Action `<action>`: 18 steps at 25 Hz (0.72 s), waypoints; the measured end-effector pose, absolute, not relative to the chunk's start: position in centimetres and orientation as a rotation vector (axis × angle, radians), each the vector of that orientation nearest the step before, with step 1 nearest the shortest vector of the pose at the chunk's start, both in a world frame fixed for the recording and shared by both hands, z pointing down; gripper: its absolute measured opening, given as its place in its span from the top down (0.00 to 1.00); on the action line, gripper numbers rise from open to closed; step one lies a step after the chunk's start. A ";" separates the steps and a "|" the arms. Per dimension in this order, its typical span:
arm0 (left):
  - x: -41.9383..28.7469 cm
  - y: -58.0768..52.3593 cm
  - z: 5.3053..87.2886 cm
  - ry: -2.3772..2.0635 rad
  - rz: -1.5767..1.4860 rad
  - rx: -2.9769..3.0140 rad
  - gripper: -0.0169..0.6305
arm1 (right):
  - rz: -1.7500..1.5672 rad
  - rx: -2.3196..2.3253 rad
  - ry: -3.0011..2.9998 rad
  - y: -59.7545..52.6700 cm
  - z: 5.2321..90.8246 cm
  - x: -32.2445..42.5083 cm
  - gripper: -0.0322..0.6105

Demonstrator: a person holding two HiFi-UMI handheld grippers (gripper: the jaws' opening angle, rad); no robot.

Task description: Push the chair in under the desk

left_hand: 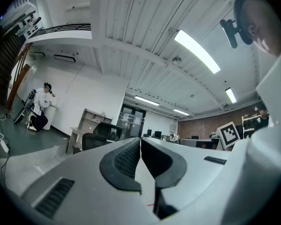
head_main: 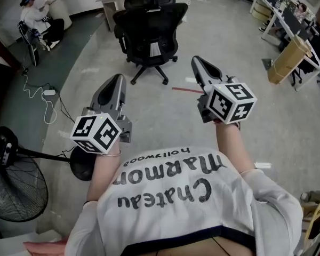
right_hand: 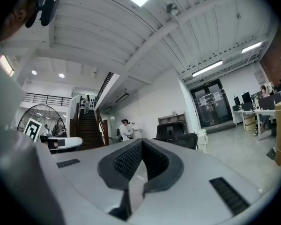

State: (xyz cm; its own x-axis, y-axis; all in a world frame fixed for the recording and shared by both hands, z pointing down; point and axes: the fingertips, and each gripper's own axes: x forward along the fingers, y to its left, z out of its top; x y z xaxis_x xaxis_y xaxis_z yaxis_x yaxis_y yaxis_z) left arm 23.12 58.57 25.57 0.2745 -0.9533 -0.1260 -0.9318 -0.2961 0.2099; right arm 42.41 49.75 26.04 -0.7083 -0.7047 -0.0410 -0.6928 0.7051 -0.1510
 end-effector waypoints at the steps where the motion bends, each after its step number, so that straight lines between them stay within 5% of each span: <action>1: 22.9 58.4 25.6 -1.796 -0.352 2.435 0.94 | -0.198 -1.159 2.802 49.7 26.1 42.3 0.94; 18: 19.6 55.5 31.5 -1.645 -0.276 2.400 0.95 | -0.360 -1.301 2.811 47.8 32.8 40.1 0.94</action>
State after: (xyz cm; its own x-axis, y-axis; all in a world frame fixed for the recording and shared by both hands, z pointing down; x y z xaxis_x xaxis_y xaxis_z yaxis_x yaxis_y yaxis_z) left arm 19.60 55.52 31.49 0.3562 -0.9339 -0.0310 -0.8928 -0.3499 0.2837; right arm 40.10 47.79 32.80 -0.6516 -0.7548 0.0758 -0.7495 0.6252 -0.2177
